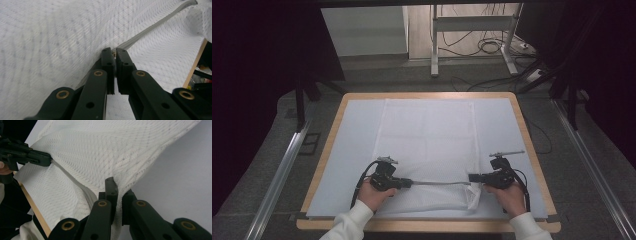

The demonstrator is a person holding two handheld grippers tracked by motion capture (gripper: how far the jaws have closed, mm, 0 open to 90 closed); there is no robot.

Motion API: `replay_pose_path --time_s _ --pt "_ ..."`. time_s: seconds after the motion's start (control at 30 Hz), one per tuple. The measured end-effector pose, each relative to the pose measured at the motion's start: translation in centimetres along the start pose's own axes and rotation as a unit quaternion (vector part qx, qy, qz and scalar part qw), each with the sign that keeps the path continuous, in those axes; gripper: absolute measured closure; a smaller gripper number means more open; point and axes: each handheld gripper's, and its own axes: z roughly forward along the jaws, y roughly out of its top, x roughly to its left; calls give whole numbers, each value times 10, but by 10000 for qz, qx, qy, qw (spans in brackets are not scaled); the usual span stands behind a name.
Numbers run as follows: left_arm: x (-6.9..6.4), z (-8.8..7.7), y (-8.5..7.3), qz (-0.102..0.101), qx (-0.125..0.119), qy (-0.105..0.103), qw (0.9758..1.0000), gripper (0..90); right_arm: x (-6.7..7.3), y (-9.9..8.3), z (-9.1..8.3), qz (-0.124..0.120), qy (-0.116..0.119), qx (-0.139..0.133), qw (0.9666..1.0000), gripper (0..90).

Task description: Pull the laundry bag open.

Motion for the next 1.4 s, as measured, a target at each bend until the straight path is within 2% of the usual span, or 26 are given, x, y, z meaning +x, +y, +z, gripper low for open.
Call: replay_pose_path --time_s 0.3,0.33,0.6,0.83,0.87,1.2,1.4 --pt "7 -8 -4 0 6 118 9999 867 0 0 1 -15 2 3 10000 877" --pt "7 -8 -4 -57 -35 95 9999 866 1 0 1 -16 -7 7 10000 877" --pt "11 -13 -8 -37 -11 149 9999 866 0 -1 3 -20 0 29 10000 877" --pt "17 -19 -12 -163 -63 159 9997 866 0 -1 3 -38 -34 62 10000 877" --pt "18 -20 -13 -120 -23 185 9998 866 0 -1 3 -22 -8 58 10000 877" --pt "27 -32 -18 -281 -116 217 9993 866 0 -1 3 -15 -12 50 10000 877" --pt "31 -37 -21 -301 -124 215 9992 866 0 -1 3 -23 -20 55 10000 877"
